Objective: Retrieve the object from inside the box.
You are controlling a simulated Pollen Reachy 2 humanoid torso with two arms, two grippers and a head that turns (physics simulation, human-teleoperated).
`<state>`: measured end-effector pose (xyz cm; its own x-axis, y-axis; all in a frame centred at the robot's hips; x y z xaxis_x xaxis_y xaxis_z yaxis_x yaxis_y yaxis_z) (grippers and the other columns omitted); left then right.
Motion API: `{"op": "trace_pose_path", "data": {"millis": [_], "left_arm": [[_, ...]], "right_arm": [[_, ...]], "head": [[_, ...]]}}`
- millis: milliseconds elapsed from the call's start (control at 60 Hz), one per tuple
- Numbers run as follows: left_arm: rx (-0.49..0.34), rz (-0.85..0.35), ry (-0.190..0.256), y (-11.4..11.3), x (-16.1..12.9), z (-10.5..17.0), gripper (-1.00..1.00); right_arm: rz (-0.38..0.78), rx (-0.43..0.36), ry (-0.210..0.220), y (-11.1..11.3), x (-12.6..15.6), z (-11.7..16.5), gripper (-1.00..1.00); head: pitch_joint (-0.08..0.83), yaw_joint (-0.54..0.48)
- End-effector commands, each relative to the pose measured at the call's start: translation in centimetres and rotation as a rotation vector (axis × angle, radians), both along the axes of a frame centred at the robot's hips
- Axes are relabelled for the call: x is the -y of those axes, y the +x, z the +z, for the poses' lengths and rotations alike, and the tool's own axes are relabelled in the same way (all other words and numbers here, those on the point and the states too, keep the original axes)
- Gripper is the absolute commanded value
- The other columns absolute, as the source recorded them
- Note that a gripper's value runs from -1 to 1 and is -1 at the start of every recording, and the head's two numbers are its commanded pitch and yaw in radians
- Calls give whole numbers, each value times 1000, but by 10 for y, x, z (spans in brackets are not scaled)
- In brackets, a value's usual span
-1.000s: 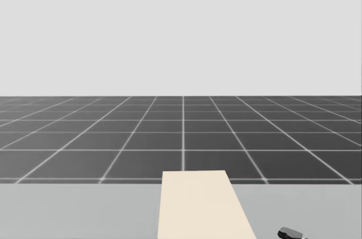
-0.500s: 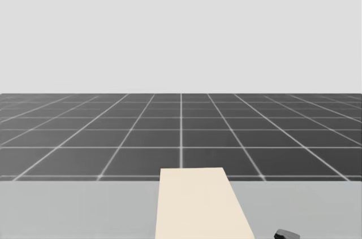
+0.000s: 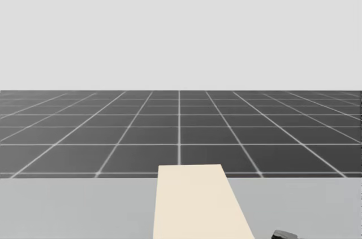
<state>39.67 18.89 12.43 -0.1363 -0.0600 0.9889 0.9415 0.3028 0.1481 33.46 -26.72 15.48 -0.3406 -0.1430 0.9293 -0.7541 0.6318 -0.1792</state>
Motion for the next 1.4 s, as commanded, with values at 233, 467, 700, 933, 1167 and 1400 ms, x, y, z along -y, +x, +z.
{"op": "trace_pose_path", "data": {"millis": [233, 467, 700, 933, 1167, 1400], "left_arm": [[-19, -153, 24, 26, 30, -6, -1000], [-32, -252, 25, 40, 53, -18, -1000], [-77, -388, -46, 48, 73, -21, -1000], [-150, -494, -137, 45, 93, -22, -1000], [-233, -554, -139, 36, 98, -28, -469], [-236, -553, -94, 36, 94, -23, 1000]], "right_arm": [[71, 36, 30, -9, -5, -7, -1000], [92, 40, 19, -11, -7, -8, -1000], [106, 43, 7, -12, -10, -10, -1000], [109, 45, -2, -12, -11, -10, -1000], [107, 51, -10, -13, -11, -10, -1000], [105, 56, -18, -14, -11, -10, -1000]], "head": [[28, -26], [40, -34], [40, -48], [48, -60], [52, -57], [57, -55]]}}
